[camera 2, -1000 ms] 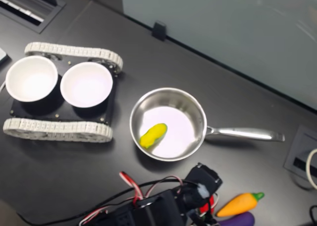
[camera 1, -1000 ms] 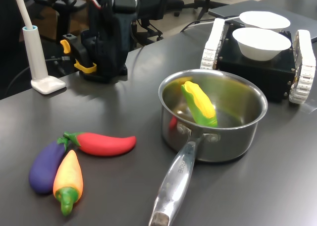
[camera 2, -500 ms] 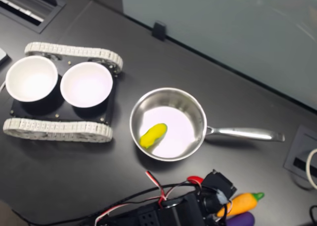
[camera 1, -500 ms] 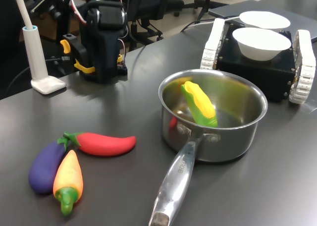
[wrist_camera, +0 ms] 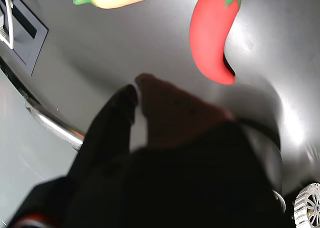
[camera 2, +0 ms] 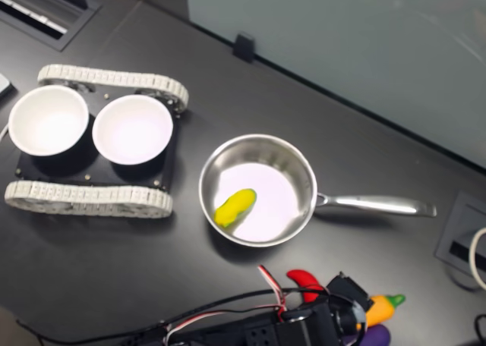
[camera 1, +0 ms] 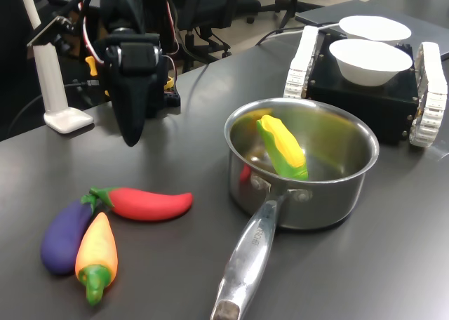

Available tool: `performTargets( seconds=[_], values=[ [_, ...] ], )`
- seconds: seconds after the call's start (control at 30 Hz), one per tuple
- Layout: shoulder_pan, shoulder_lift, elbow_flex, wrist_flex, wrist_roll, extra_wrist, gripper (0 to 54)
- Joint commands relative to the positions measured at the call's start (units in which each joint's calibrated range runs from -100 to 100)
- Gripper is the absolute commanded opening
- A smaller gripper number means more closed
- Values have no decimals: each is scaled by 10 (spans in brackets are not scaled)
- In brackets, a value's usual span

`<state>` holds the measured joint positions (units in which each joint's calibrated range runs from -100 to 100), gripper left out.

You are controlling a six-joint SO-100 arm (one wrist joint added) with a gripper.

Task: Pick up the carrot and place them in the pan

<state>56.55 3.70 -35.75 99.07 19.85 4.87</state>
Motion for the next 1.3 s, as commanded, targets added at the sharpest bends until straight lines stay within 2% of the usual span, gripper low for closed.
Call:
performTargets(
  seconds=[0.0,0.07,0.2,0.47,0.67,0.9,0.97,1.07,1.27],
  values=[
    [17,-3,-37,-19,26,-12,106],
    [24,3,-35,-26,44,-12,159],
    [31,9,-35,-30,67,-12,210],
    [30,20,-26,-35,122,-12,258],
    [38,40,-29,-63,190,-11,318],
    [37,61,-35,-73,226,-12,342],
    [39,64,-31,-73,238,-14,404],
    [42,63,-9,-97,245,-14,409],
    [56,65,-8,-96,274,-14,425]
  ],
)
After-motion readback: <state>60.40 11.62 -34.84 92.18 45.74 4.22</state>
